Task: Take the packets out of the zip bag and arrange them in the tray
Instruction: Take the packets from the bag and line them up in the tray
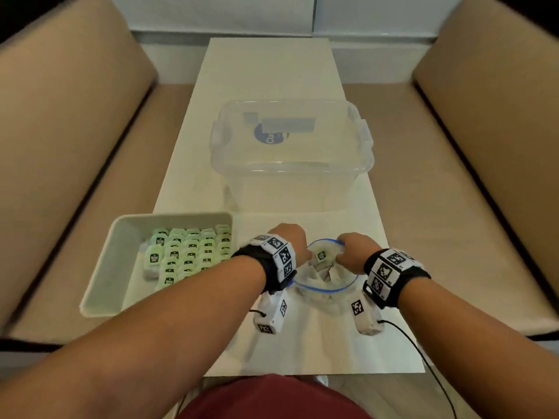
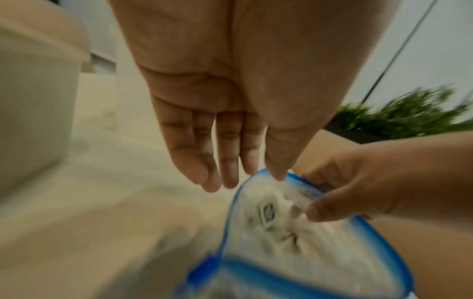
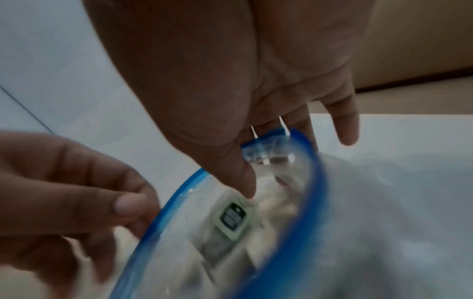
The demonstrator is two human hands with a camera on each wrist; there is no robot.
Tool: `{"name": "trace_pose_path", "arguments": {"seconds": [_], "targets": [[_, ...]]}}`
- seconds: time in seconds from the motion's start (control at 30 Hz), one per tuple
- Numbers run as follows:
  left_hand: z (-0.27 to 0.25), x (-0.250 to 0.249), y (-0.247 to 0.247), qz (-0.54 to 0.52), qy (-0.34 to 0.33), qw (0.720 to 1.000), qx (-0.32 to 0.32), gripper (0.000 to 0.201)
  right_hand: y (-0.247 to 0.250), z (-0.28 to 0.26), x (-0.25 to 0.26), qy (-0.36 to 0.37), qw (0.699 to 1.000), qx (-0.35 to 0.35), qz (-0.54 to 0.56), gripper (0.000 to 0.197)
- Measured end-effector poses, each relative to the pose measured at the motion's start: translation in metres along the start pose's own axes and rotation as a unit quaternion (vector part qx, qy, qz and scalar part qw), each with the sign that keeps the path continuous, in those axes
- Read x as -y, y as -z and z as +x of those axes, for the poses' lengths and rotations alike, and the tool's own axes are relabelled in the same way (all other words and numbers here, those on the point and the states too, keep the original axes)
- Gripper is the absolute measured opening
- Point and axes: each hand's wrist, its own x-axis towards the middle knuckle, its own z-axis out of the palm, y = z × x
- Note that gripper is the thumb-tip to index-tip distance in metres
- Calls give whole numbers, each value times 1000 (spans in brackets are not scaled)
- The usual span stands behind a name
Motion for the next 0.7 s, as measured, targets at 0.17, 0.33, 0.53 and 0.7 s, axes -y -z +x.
{"name": "trace_pose_path", "arguments": {"seconds": [0.17, 0.33, 0.53, 0.7], "targets": [[14, -7, -43, -141, 67, 986, -52, 18, -18, 2, -25, 1, 1000, -15, 21, 20], [20, -17, -43, -345, 100, 920, -158, 19, -10, 8, -29, 34, 975, -90, 198, 3], [19, -10, -45, -360, 114, 902, -210, 40, -11, 5, -45, 73, 940, -135, 303, 24], [13, 2, -52, -281, 69, 946, -147, 59, -25, 1, -50, 88, 967, -133, 201, 11]]}}
